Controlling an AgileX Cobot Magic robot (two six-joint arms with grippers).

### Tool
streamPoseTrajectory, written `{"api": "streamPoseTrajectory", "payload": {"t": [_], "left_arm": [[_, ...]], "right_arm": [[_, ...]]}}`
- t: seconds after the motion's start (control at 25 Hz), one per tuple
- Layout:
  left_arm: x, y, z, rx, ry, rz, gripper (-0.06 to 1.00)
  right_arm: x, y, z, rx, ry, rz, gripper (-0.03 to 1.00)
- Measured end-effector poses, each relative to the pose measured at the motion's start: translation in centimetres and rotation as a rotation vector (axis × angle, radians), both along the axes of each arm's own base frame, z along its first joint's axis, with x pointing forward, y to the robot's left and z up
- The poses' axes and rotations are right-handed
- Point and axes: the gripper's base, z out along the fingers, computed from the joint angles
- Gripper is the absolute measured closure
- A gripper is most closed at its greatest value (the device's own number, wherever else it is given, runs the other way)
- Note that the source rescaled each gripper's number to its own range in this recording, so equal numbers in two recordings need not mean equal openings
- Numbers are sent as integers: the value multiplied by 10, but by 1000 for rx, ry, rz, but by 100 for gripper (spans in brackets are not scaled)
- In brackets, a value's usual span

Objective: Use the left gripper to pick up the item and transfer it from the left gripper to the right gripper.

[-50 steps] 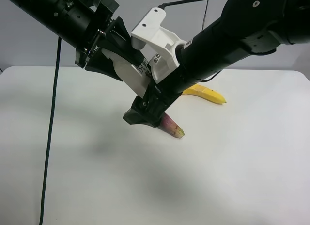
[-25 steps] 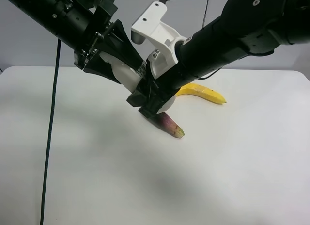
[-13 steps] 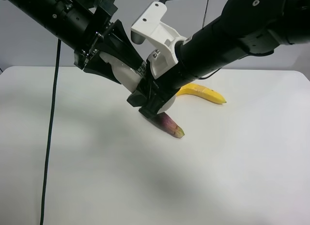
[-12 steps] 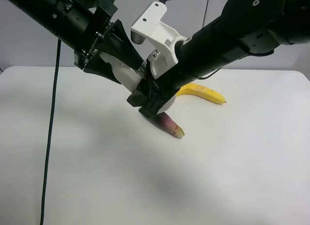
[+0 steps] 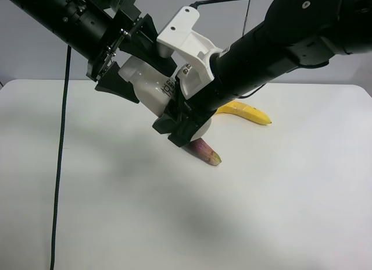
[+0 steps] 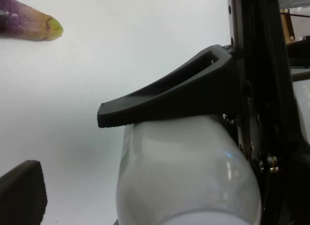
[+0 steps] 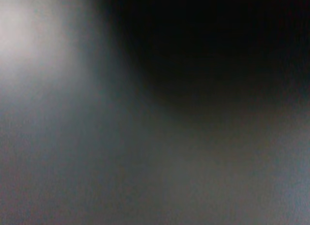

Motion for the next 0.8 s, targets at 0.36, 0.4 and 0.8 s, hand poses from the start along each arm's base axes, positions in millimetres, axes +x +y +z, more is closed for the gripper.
{"api": "streamPoseTrajectory", "payload": {"t": [0.36,0.4,0.8], "left_arm": [[11,26,3,-18,-22,60,-4],[14,32,3,-18,-31,73,-4],[17,99,33,-24,-156,239,-5]], "right_arm": [[0,0,0,0,1,1,97],[0,0,0,0,1,1,97],[0,1,-2,-5,6,1,97]]}}
